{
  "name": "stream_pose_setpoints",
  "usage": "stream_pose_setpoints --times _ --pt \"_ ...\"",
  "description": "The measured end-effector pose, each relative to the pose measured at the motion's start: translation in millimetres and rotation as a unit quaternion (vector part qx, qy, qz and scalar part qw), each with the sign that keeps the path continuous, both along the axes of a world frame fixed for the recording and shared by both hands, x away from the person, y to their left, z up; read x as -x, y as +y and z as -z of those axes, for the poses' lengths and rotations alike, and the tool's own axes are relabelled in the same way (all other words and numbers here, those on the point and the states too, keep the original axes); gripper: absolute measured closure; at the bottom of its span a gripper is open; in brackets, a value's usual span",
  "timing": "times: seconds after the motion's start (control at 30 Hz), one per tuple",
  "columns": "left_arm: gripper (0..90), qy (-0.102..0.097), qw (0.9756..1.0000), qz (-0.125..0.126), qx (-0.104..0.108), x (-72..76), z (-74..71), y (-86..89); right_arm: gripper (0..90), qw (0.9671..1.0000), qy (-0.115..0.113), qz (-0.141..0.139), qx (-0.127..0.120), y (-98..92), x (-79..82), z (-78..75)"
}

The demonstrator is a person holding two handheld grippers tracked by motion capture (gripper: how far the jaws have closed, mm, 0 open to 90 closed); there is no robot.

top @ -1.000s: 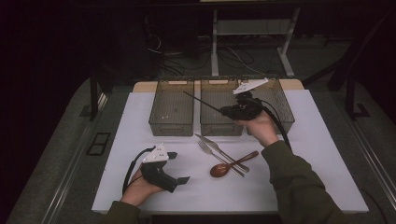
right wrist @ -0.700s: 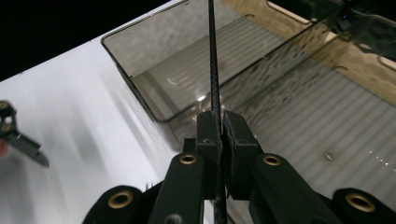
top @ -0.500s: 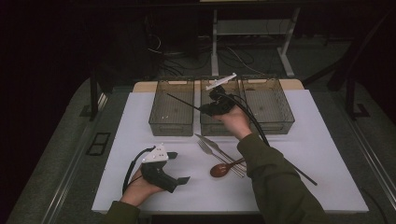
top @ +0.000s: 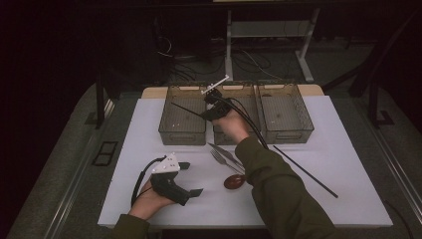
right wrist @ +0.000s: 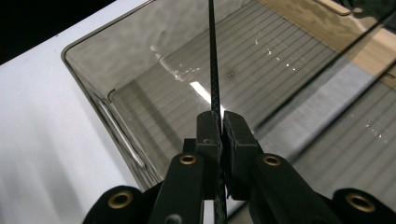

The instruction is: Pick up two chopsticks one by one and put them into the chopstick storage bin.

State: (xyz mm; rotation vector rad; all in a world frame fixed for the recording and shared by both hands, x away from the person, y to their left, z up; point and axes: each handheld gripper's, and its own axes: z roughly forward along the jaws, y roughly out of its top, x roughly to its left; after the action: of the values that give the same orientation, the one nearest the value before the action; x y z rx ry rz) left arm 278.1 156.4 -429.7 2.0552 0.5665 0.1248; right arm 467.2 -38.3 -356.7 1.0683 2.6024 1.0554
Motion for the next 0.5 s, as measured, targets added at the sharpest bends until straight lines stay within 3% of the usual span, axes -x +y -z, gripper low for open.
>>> stream_pose_setpoints --times 0.23,0.5 --pt "0.0 -0.002 1.0 0.003 -0.001 0.0 -0.1 -0.6 84.6 0.9994 0.009 0.003 0.032 24.6 -4.7 6.5" --pt "0.0 -0.004 1.0 0.005 0.0 -0.2 -0.6 0.0 83.8 0.9996 0.014 -0.007 0.025 32.7 -5.1 11.4"
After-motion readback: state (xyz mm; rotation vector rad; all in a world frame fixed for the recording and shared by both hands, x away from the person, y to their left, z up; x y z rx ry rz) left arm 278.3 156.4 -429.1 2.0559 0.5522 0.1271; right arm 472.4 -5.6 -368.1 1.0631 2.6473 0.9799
